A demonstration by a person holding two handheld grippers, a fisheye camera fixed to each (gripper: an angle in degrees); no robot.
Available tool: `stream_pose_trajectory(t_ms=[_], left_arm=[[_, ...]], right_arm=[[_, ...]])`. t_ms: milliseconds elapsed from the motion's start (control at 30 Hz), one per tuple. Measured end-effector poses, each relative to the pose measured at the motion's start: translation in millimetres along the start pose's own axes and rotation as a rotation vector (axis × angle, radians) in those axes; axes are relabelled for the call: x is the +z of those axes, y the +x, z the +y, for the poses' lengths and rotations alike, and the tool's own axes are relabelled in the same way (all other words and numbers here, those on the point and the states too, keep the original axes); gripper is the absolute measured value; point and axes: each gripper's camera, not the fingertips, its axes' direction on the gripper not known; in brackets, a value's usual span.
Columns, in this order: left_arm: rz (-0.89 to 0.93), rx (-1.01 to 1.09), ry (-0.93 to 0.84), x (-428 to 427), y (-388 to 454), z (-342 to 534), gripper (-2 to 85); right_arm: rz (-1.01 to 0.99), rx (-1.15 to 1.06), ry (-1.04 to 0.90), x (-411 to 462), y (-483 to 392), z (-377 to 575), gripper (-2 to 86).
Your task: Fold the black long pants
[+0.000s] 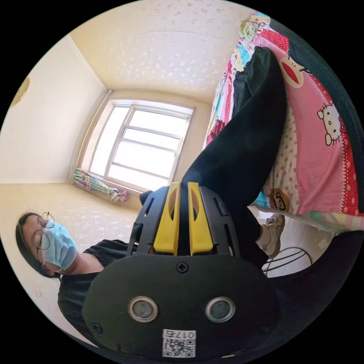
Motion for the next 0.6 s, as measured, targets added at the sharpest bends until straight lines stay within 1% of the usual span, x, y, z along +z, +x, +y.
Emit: stream_pose_trajectory(t_ms=[67, 133, 267, 333, 367, 433, 467, 533, 600], left_arm=[[0.031, 0.005, 0.024, -20.2, 9.8, -2.8, 1.4], [0.018, 0.005, 0.049, -47.2, 19.1, -7.7, 1.0], [0.019, 0.006, 0.056, -77.4, 25.8, -16.0, 0.9], [0.037, -0.01, 0.056, -92.0, 27.4, -20.7, 0.9], [0.038, -0.012, 0.053, -95.0, 28.1, -22.2, 1.0], [0.044, -0.018, 0.042, -106.6, 30.6, -29.5, 1.1], [0.048, -0.021, 0.041, -109.8, 31.0, -31.7, 1.1], [0.079, -0.035, 0.049, -124.4, 32.0, -40.9, 1.1], [0.1, -0.046, 0.064, -138.1, 33.5, -48.4, 1.1]], right_arm=[[0.01, 0.008, -0.031, 3.3, 9.8, -1.9, 5.2], [0.059, 0.043, -0.043, 5.6, 25.1, -3.4, 7.9], [0.194, 0.077, 0.068, -6.2, 30.8, -15.5, 11.8], [0.372, 0.049, 0.127, -9.7, 20.6, -51.8, 13.2], [0.42, 0.049, 0.134, -7.8, 19.2, -64.4, 13.5], [0.568, 0.033, 0.091, 14.4, 20.9, -128.1, 15.2], [0.611, 0.036, 0.08, 21.7, 24.6, -145.2, 15.6], [0.838, 0.081, 0.038, 56.5, 55.0, -210.9, 16.3], [0.959, 0.132, -0.049, 88.8, 92.2, -250.8, 15.5]])
